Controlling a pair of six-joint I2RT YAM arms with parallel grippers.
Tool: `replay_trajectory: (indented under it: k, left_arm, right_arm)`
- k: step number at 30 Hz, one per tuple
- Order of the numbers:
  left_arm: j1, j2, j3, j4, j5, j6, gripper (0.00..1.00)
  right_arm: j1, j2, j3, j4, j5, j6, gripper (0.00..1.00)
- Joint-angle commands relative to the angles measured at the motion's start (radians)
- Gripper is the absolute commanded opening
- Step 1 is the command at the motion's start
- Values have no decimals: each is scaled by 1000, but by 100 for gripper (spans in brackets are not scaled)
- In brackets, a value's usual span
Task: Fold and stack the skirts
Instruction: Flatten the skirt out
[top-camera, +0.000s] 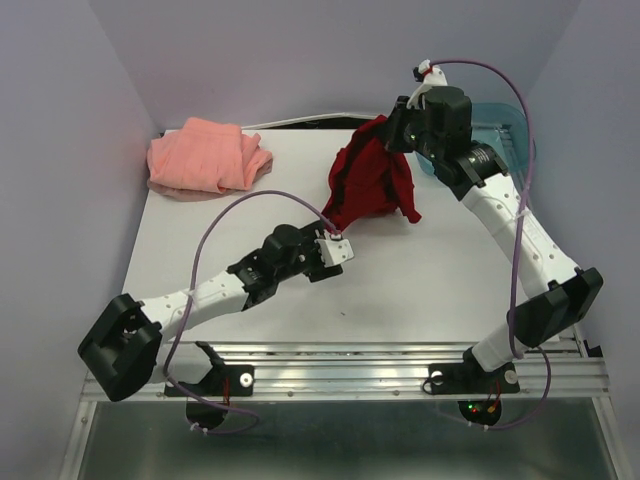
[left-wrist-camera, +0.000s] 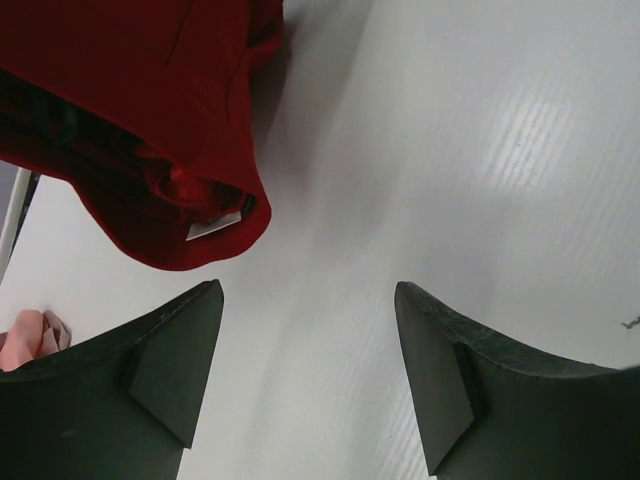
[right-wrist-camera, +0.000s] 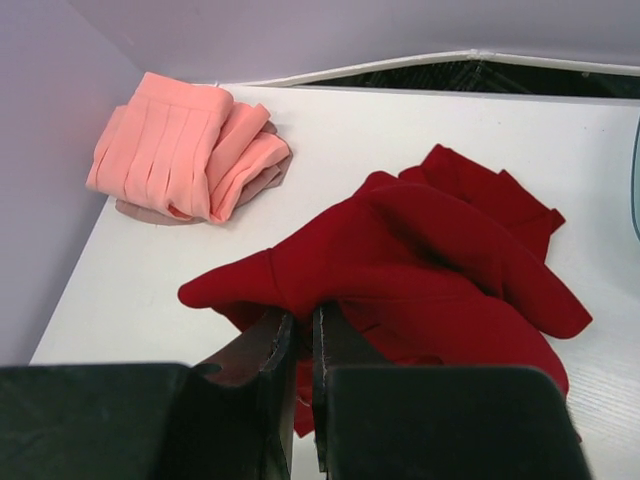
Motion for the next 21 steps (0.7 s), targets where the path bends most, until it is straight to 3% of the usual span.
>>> replay_trajectory:
  k: [1,8,21]
  left_arm:
    - [33,48,33,129,17,-14,81]
    - [38,82,79,143,141,11,80]
    - [90,264,202,134,110,-49,80]
  right_arm:
    - [2,-21,71,120,-36,32,1]
    - [2,-35,60,120,-41,26,1]
    - [2,-78,35,115,-87,81,1]
